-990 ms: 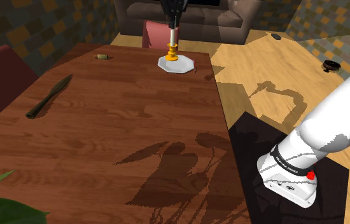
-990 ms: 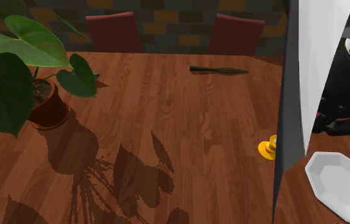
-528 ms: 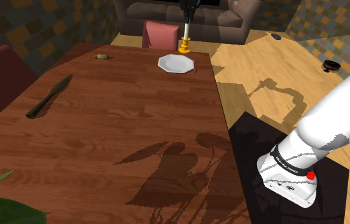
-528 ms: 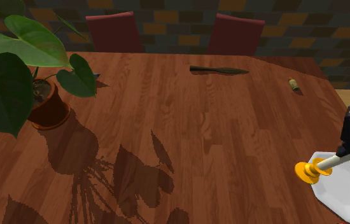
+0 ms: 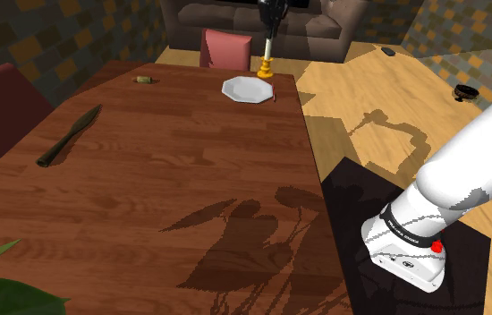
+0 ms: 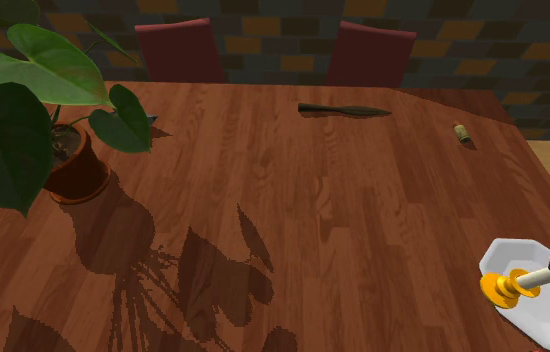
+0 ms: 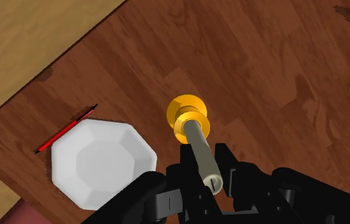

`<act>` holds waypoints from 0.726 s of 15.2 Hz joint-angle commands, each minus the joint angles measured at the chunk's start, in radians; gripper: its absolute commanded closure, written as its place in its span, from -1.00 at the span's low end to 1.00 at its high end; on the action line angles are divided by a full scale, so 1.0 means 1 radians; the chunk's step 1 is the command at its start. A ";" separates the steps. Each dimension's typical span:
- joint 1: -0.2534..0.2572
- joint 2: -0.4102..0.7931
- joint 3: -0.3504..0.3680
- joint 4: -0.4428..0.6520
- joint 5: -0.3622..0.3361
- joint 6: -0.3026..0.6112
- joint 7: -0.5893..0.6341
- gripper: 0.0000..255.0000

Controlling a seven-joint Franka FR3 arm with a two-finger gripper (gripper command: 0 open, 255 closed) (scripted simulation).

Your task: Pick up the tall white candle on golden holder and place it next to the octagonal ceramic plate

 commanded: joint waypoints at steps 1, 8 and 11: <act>-0.001 -0.005 -0.001 -0.034 0.001 0.029 -0.003 1.00; -0.001 -0.007 -0.001 -0.130 0.002 0.124 -0.004 1.00; -0.001 -0.005 -0.001 -0.168 0.002 0.164 -0.004 1.00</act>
